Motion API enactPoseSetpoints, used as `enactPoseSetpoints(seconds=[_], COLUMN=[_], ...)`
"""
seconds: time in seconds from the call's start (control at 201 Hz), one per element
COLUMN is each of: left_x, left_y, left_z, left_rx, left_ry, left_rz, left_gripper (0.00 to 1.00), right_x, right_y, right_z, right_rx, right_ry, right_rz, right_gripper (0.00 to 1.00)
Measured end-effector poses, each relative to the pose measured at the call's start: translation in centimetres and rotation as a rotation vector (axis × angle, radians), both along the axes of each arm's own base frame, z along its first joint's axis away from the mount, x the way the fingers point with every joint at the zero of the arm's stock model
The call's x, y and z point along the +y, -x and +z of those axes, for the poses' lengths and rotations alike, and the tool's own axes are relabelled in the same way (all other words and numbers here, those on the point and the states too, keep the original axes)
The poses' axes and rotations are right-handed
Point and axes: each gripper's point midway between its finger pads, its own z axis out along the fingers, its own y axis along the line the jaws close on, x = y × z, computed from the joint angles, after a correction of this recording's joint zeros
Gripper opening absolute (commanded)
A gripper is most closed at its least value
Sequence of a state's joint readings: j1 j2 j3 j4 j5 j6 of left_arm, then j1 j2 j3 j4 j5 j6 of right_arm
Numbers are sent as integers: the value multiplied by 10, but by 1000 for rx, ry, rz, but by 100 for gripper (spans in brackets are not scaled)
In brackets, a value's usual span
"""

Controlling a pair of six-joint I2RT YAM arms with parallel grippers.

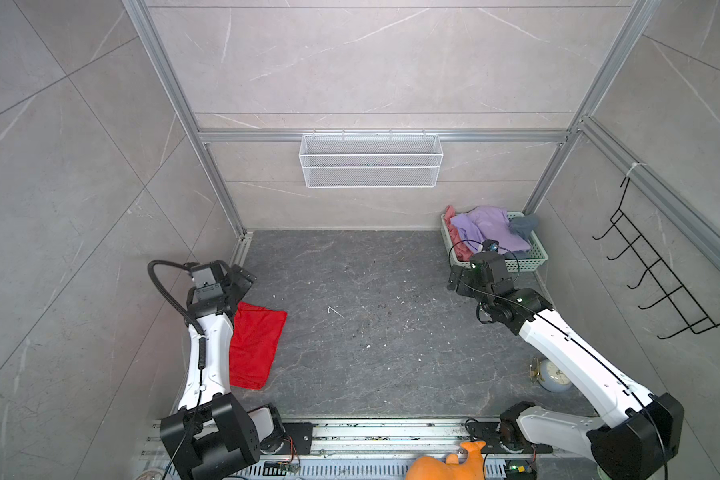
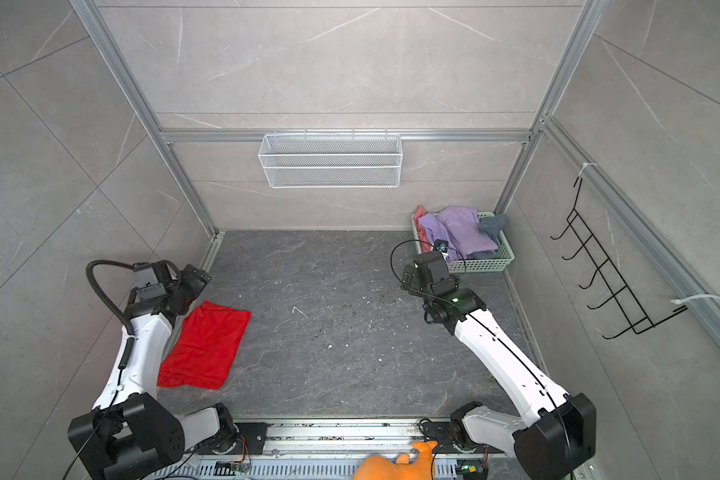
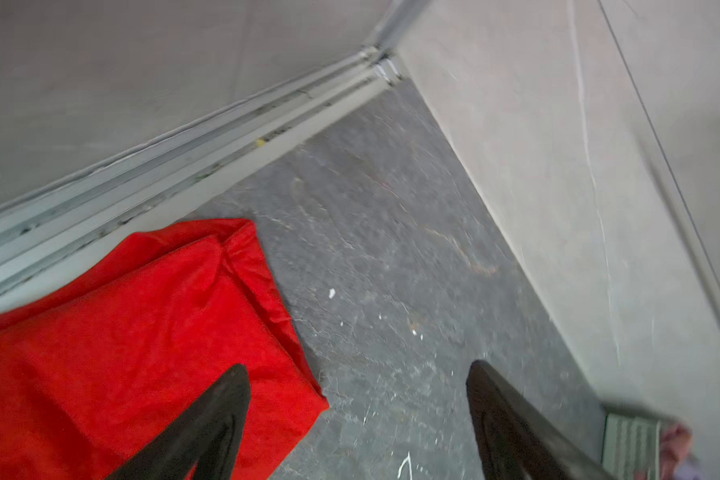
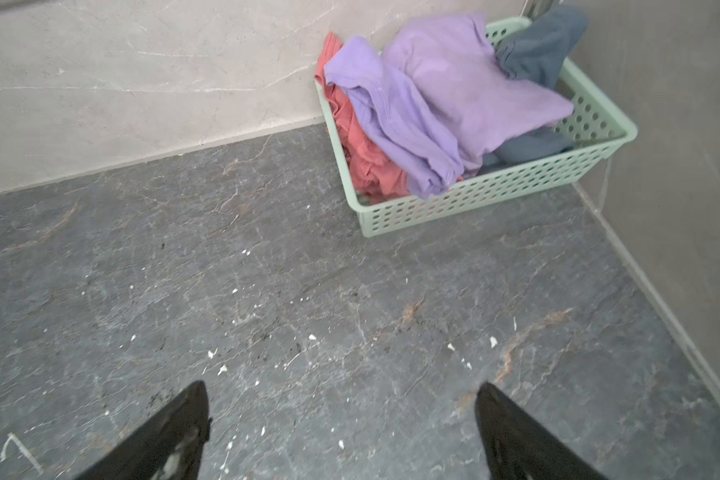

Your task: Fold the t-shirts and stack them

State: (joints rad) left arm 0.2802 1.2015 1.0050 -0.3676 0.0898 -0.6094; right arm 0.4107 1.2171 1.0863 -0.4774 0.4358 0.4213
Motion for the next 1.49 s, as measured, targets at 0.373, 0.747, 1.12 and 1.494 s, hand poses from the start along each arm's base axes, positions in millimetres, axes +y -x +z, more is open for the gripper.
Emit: enactPoseSetpoints(seconds=[0.373,0.747,1.12,1.494], left_x=[-82,-61,-56,-54], left_y=[-28,-14,-15,-4], left_z=[-8,-110,-125,-167], left_rx=[-139,-47,-86,-65], left_ry=[-333,-522,-594,-600], left_rz=[-397,-396,-389,-387], left_gripper=[100,100,100,100], right_x=[-50,-76,-100,-105], right_y=[-23,6,29,19], right_z=[14,-12,-31,-73], right_rx=[-116,-120,-157,-239], right_ry=[87,106,170,317], right_rz=[-159,-205,-279,-183], right_gripper=[100,100,100,100])
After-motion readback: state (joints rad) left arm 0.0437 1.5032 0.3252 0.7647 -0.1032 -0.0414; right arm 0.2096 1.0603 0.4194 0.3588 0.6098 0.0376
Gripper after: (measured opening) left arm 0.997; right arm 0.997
